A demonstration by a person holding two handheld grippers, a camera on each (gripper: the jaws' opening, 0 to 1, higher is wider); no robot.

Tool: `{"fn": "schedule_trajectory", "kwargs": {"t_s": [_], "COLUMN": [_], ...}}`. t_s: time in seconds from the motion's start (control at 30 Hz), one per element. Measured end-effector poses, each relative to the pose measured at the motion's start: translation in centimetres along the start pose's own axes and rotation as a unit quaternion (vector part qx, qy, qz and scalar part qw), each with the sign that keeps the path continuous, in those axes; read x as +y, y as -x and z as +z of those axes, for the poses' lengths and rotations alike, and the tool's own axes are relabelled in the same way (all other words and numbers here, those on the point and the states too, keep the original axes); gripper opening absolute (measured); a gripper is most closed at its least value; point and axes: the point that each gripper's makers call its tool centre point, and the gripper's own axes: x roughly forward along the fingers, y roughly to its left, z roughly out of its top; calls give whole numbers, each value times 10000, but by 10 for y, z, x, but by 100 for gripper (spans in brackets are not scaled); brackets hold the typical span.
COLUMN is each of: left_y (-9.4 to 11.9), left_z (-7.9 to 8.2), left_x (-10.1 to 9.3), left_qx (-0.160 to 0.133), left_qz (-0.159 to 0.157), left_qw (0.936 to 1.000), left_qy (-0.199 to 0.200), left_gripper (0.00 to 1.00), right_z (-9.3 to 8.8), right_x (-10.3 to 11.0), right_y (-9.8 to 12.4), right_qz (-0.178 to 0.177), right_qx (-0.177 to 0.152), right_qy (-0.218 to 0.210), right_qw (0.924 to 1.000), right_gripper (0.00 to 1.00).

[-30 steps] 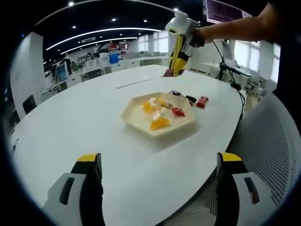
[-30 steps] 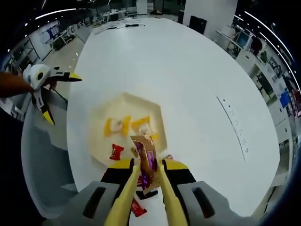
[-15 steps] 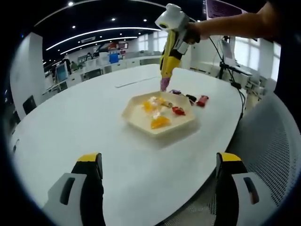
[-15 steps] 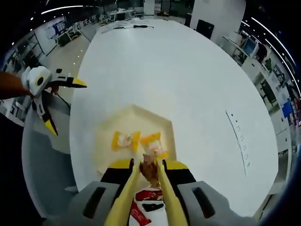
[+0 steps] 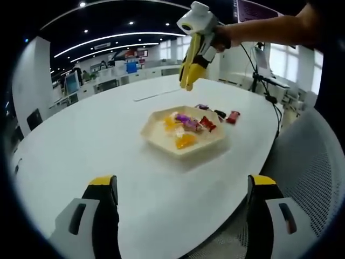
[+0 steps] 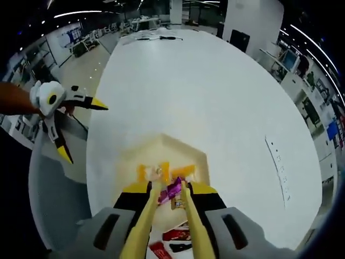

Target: Place the target food into the container with the food tongs after gripping and lifting it, then release it inside without dropping or visibly crushing the food.

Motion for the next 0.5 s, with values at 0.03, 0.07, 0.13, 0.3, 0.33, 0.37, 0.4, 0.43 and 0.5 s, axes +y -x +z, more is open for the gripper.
{"fn": "schedule_trajectory", "kwargs": {"t_s": [0.03, 0.07, 0.13, 0.3, 0.33, 0.37, 0.4, 0.43, 0.5], "left_y": [0, 0, 0, 0, 0, 0, 0, -1, -1], "left_z": [0, 0, 0, 0, -1, -1, -1, -2, -2], "left_x": [0, 0, 0, 0, -1, -1, -1, -2, -4], "left_qx": [-10, -2, 11, 10, 25, 28, 39, 68, 88], "left_qz": [2, 7, -3, -1, -7, -16, -23, -46, -80], "left_qw": [10000, 10000, 10000, 10000, 10000, 10000, 10000, 10000, 9999], "left_qy": [-1, -5, -1, -6, -2, -8, -27, -33, -52], "left_gripper": [96, 96, 96, 96, 96, 96, 96, 96, 96], "right_z": [0, 1, 0, -10, -14, -17, -20, -25, -32], "right_x": [-1, -2, -2, -6, -7, -8, -9, -9, -9], "right_y": [2, 3, 6, 19, 22, 24, 26, 29, 32], "right_qz": [-1, -19, -25, -148, -159, -149, -187, -221, -215], "right_qx": [-29, -48, -80, -149, -160, -170, -171, -186, -173], "right_qy": [-13, -22, -31, -45, -100, -156, -181, -191, -261], "right_qw": [10000, 10000, 10000, 9998, 9997, 9996, 9995, 9994, 9993], "right_gripper": [25, 25, 26, 26, 26, 26, 26, 26, 26]}}
